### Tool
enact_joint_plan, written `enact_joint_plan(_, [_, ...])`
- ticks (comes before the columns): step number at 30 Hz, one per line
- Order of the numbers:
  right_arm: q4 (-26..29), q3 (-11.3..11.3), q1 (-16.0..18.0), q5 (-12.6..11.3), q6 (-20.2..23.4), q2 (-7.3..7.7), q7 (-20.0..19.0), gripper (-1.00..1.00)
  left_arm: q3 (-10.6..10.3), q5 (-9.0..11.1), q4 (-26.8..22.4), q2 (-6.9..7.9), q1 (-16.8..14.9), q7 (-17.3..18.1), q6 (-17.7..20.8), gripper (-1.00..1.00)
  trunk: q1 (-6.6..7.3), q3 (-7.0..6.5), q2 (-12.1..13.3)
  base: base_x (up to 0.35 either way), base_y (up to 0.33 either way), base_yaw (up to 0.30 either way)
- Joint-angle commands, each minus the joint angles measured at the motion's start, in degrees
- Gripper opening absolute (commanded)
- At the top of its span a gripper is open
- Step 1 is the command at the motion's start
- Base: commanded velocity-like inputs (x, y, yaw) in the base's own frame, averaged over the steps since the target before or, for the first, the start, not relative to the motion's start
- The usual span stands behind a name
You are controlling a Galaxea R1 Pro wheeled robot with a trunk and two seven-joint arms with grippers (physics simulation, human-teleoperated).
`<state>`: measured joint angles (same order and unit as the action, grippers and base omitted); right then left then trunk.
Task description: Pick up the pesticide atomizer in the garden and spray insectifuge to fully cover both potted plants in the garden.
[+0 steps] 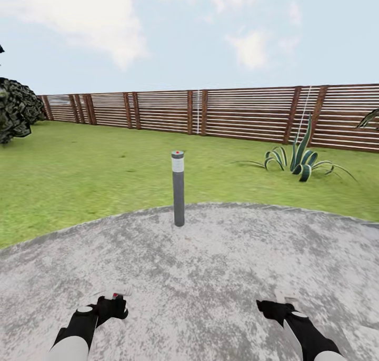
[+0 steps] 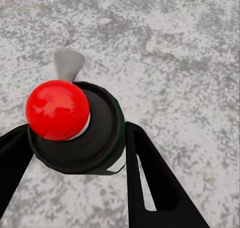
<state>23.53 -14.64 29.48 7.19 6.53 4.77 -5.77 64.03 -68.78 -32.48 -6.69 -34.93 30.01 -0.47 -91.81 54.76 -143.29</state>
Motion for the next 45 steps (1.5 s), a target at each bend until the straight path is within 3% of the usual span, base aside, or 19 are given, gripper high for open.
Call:
enact_joint_plan(1, [0.15, -0.48, 0.0, 0.6, 0.32, -0.04, -0.47, 1.0, 0.48, -0.35, -0.13, -0.08, -0.09, 0.38, -0.05, -1.0, -0.02, 0.06, -0.03, 0.333, 0.0, 0.248])
enact_joint_plan(28, [0.13, -0.48, 0.04, 0.57, 0.32, -0.04, -0.47, 1.0, 0.48, -0.35, -0.13, -0.08, -0.08, 0.38, -0.06, -1.0, -0.02, 0.06, -0.03, 0.332, 0.0, 0.249])
enact_joint_plan(45, [0.12, -0.48, 0.02, 0.55, 0.32, -0.04, -0.47, 1.0, 0.48, -0.35, -0.13, -0.1, -0.09, 0.4, -0.03, -1.0, -0.02, 0.06, -0.03, 0.079, 0.0, 0.249])
